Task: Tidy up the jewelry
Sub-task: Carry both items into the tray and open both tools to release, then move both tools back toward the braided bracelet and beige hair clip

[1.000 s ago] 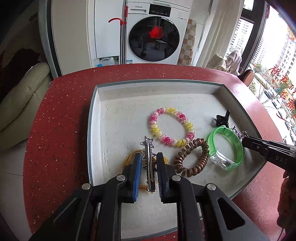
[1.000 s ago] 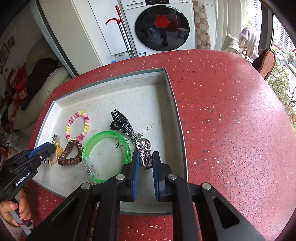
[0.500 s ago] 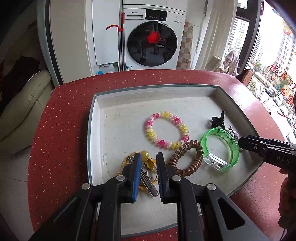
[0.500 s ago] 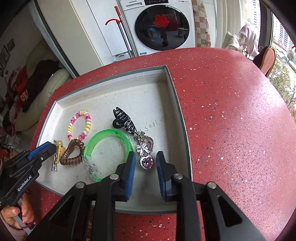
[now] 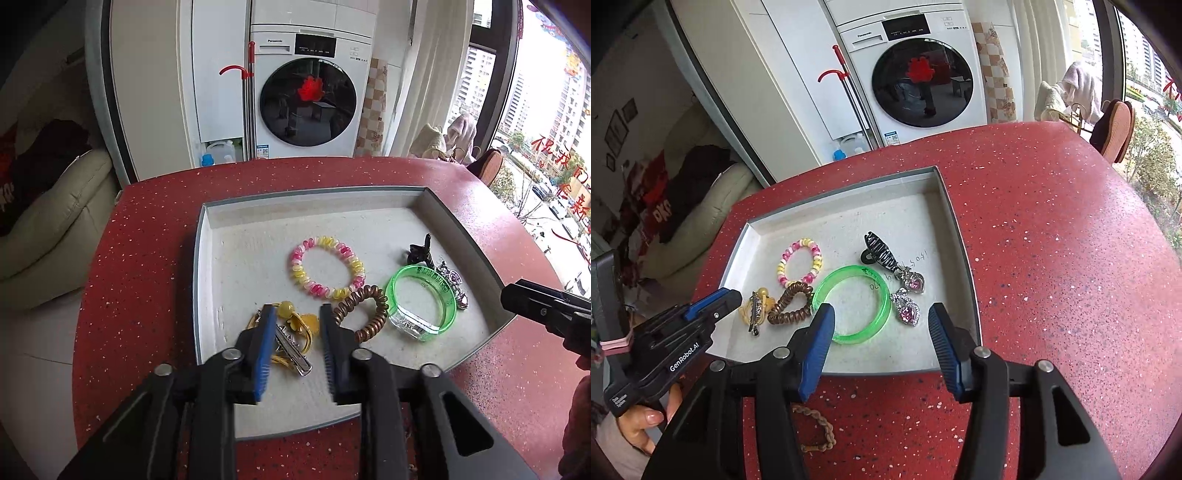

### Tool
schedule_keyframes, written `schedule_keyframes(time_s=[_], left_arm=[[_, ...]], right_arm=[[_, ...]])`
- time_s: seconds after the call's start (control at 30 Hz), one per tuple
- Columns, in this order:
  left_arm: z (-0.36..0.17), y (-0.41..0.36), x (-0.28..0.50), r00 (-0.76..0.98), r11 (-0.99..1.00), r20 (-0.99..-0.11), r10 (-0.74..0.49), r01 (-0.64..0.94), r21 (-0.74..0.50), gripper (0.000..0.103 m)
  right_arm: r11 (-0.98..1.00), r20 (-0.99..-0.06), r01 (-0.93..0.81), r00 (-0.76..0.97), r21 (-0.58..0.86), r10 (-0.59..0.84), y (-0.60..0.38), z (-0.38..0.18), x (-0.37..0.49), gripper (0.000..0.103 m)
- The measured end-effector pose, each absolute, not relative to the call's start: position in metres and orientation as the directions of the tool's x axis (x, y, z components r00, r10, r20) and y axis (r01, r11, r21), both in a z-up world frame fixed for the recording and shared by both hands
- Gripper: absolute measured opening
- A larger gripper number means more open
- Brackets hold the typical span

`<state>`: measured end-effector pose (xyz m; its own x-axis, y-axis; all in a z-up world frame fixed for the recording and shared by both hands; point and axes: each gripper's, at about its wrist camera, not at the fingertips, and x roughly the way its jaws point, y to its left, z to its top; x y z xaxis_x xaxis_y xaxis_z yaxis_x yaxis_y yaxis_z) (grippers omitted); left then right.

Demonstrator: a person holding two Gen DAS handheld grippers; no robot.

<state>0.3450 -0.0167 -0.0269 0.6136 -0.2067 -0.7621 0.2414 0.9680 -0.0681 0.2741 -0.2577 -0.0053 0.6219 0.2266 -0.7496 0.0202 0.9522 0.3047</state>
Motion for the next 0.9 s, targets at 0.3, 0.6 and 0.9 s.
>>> schedule_keyframes(time_s=[0.3, 0.6, 0.9], left_arm=[[-0.004, -0.011, 0.314, 0.663, 0.969, -0.717, -0.215, 0.237, -0.072, 0.097], [-0.003, 0.003, 0.288, 0.667, 0.970, -0.712, -0.220, 0.226, -0.088, 0.103], [-0.015, 0.009, 0.265, 0.646, 0.973, -0.738, -0.195, 0.221, -0.063, 0.103]], right_arm=[[0.953, -0.749, 0.006, 0.619, 0.304, 0.235, -0.245, 0.001, 0.239, 0.061], [0.955, -0.778, -0.007, 0.579, 0.295, 0.245, -0.226, -0.010, 0.201, 0.080], [0.967, -0.824, -0.021, 0.520, 0.253, 0.227, -0.186, -0.037, 0.158, 0.080]])
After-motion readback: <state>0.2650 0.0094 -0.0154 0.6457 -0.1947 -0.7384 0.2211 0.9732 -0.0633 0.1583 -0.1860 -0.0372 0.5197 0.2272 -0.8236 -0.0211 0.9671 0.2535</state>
